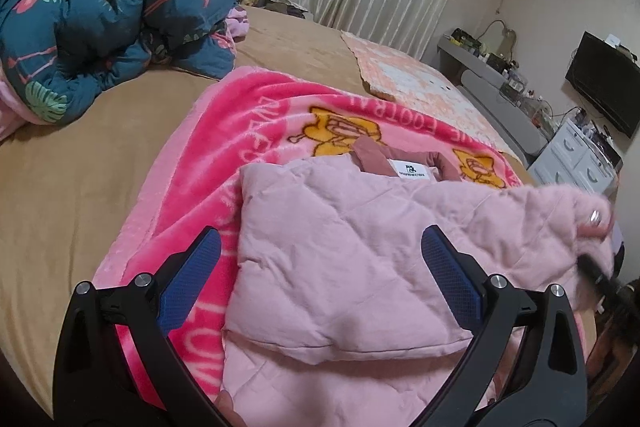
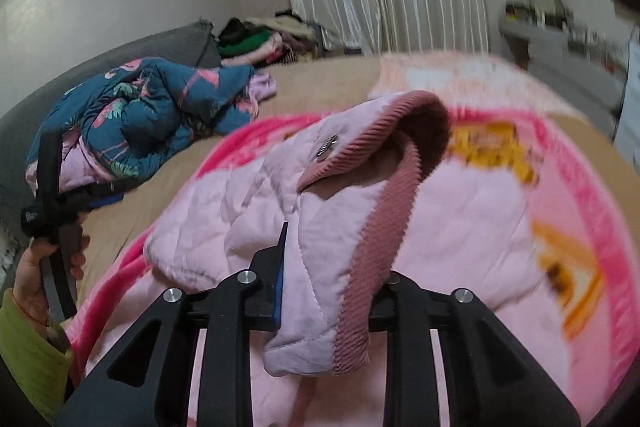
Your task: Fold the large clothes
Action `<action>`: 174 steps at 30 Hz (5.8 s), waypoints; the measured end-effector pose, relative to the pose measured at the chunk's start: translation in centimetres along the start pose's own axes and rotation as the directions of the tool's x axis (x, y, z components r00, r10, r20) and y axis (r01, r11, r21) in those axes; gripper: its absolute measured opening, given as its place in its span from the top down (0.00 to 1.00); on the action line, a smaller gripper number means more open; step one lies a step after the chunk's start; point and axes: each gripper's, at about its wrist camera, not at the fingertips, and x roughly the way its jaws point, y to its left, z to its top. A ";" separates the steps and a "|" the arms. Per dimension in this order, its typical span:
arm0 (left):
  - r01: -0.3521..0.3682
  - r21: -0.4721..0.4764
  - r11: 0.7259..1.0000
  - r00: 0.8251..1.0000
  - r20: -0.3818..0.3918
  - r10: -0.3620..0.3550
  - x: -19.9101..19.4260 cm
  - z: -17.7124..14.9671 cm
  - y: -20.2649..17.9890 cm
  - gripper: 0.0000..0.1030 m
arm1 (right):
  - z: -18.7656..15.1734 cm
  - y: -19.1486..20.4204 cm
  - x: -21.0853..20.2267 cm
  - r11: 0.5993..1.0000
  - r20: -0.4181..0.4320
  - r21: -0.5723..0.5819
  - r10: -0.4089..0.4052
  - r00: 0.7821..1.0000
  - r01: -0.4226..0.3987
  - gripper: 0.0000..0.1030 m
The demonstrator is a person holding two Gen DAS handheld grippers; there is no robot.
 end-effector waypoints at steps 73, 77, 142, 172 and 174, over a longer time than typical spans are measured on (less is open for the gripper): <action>-0.039 0.152 0.988 0.972 -0.223 0.073 10.7 -5.8 -4.9 0.08 | -4.9 -0.6 18.2 0.996 -0.354 -0.055 -0.085 0.931 0.070 0.08; -0.015 0.133 0.991 0.973 -0.228 0.045 9.9 -5.1 -5.1 0.08 | -4.3 -0.9 16.6 0.998 -0.327 -0.013 -0.058 0.943 0.057 0.09; 0.155 0.202 0.967 0.987 0.008 -0.159 -11.6 -7.4 -15.2 0.08 | -1.8 -3.3 -14.3 0.989 0.033 0.142 -0.053 0.998 0.048 0.04; 0.069 0.215 0.974 0.997 0.004 -0.071 -17.7 -16.5 -17.0 0.08 | -8.3 -3.9 -22.4 0.991 0.033 0.126 -0.053 0.998 0.049 0.04; 0.059 0.209 0.976 0.998 -0.009 -0.058 -17.6 -17.3 -16.4 0.08 | -8.9 -4.0 -22.5 0.991 0.027 0.128 -0.053 0.998 0.049 0.04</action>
